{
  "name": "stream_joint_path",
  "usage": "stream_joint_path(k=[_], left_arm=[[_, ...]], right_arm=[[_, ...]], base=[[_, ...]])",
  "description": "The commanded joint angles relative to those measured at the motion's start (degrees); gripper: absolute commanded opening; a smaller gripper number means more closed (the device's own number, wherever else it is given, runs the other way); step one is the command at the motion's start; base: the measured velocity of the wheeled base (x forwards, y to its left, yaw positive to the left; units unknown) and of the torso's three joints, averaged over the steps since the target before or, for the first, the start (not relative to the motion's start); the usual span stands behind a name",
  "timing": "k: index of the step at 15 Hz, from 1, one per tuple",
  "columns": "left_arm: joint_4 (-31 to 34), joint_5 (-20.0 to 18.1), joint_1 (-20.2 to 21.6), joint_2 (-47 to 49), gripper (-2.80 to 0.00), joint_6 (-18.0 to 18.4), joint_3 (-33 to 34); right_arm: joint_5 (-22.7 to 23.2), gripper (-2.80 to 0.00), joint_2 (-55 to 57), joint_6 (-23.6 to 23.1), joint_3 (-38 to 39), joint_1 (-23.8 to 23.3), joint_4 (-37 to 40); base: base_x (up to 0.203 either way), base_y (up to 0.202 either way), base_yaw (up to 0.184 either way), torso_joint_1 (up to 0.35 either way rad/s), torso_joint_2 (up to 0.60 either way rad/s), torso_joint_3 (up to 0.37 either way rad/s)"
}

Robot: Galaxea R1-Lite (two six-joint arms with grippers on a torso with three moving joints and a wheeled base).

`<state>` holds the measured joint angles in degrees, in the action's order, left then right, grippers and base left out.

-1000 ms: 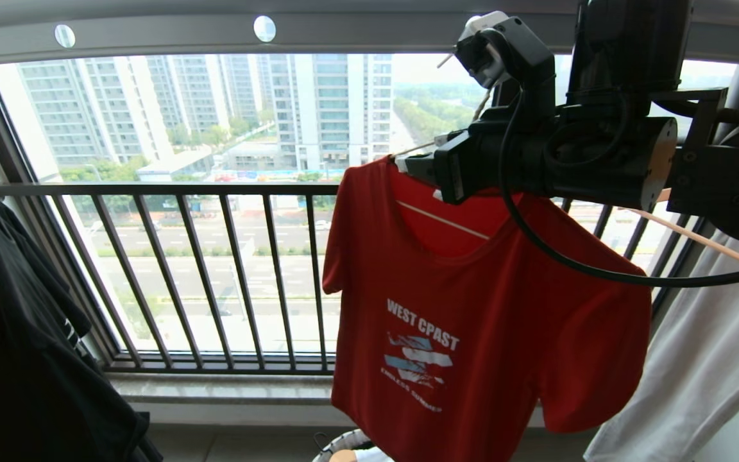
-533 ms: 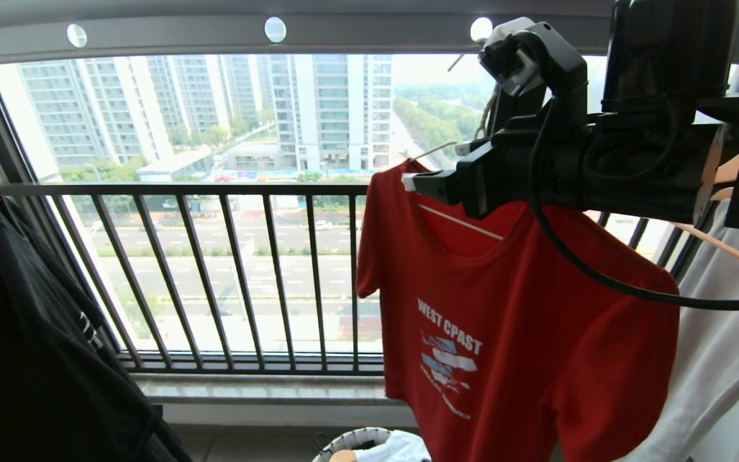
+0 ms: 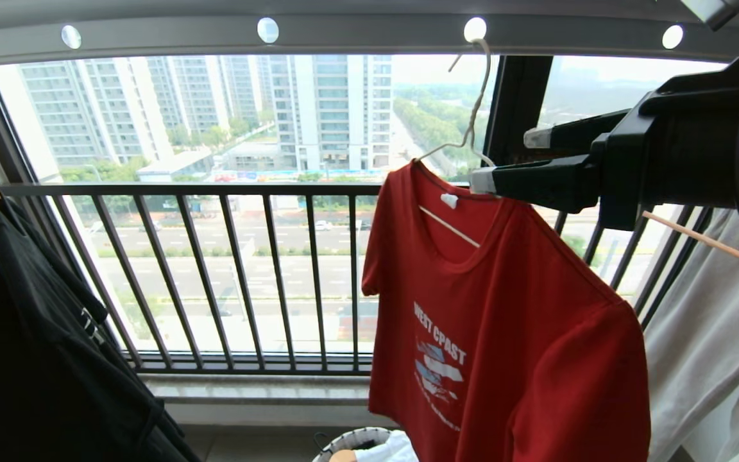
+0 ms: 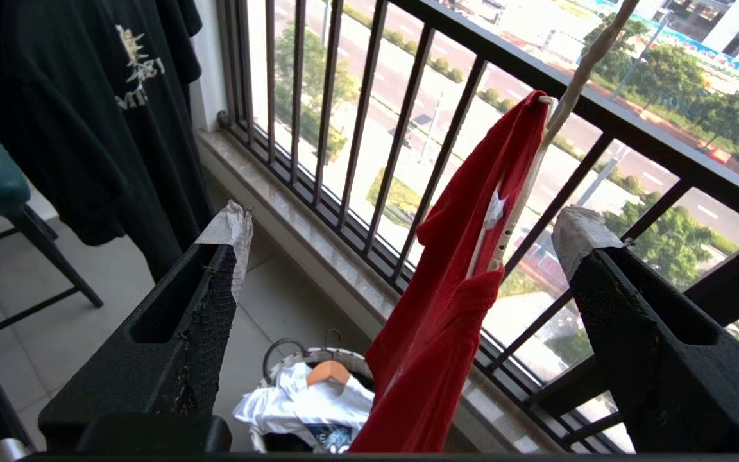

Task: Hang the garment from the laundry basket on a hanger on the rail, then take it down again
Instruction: Take the clothes off the clothes rack

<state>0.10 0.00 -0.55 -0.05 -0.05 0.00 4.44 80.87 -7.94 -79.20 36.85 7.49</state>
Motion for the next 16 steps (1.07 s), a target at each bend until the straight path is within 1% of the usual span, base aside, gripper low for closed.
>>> stream_joint_path(k=[1, 5, 9, 14, 15, 16], left_arm=[[-0.01, 0.00, -0.06, 0.05, -2.80, -0.04, 0.00], [-0.01, 0.00, 0.02, 0.05, -2.80, -0.04, 0.00], [-0.01, 0.00, -0.06, 0.05, -2.80, -0.04, 0.00], [-0.01, 0.00, -0.07, 0.05, -2.80, -0.04, 0.00], [-0.01, 0.00, -0.06, 0.05, -2.80, -0.04, 0.00], [-0.01, 0.00, 0.02, 0.05, -2.80, -0.04, 0.00]], right_arm=[[-0.04, 0.00, 1.97, -0.06, -1.26, -1.44, 0.19], [-0.45, 0.00, 10.89, 0.07, -7.74, -2.70, -0.03], [-3.29, 0.00, 19.63, 0.09, -15.81, -2.75, -0.11], [-7.03, 0.00, 26.02, -0.12, -22.73, -2.84, -0.37], [-7.25, -1.80, 26.27, -0.32, -23.24, -2.84, -0.33], [-7.25, -2.80, 26.27, -0.61, -23.28, -2.84, -0.28]], base=[[0.000, 0.000, 0.000, 0.000, 0.00, 0.000], [0.000, 0.000, 0.000, 0.000, 0.00, 0.000], [0.000, 0.000, 0.000, 0.000, 0.00, 0.000], [0.000, 0.000, 0.000, 0.000, 0.00, 0.000], [0.000, 0.000, 0.000, 0.000, 0.00, 0.000], [0.000, 0.000, 0.000, 0.000, 0.00, 0.000]])
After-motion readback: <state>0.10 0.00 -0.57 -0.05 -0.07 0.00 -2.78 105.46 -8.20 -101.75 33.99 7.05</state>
